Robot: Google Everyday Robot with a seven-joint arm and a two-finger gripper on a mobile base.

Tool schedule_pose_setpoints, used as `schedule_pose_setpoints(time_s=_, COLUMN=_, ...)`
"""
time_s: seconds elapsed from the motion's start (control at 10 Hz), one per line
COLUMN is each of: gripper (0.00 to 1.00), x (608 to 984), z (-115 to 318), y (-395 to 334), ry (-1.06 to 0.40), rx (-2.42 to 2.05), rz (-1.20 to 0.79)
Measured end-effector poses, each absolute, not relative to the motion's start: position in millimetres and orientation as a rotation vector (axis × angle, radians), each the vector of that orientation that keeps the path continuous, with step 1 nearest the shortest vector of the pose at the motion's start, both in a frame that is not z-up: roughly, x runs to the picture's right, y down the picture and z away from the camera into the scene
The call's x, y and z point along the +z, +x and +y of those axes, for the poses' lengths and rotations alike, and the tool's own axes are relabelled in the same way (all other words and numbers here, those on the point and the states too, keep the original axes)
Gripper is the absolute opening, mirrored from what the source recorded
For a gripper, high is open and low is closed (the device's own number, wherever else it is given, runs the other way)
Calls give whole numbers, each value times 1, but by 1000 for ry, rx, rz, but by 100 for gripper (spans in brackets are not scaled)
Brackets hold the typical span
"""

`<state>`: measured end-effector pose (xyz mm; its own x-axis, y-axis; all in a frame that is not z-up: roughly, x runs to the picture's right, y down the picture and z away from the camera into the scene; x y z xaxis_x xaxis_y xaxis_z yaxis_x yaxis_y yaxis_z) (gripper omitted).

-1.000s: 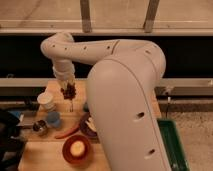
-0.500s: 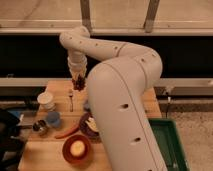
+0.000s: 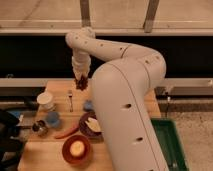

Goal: Place grapes in table surface

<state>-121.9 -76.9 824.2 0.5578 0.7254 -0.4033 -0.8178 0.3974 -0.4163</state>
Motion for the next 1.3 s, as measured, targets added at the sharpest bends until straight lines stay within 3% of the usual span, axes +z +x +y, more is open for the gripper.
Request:
schedule_pose_setpoints(time_s=0.7, gripper=0, x=817, z=-81, y=-50, ry=-523, rx=1144, rz=155)
schedule_pose_setpoints(time_s=1.0, gripper=0, x=842, z=-70, y=-6, ry=-541, rx=1223, rz=184)
schedule_pose_setpoints(time_s=1.1, gripper=3, x=852, z=-66, y=0, ry=-553, rx=1240, rz=188)
schedule_pose_setpoints(time_s=1.3, gripper=25, x=871, z=-64, y=24, ry=-586, rx=1299, rz=193)
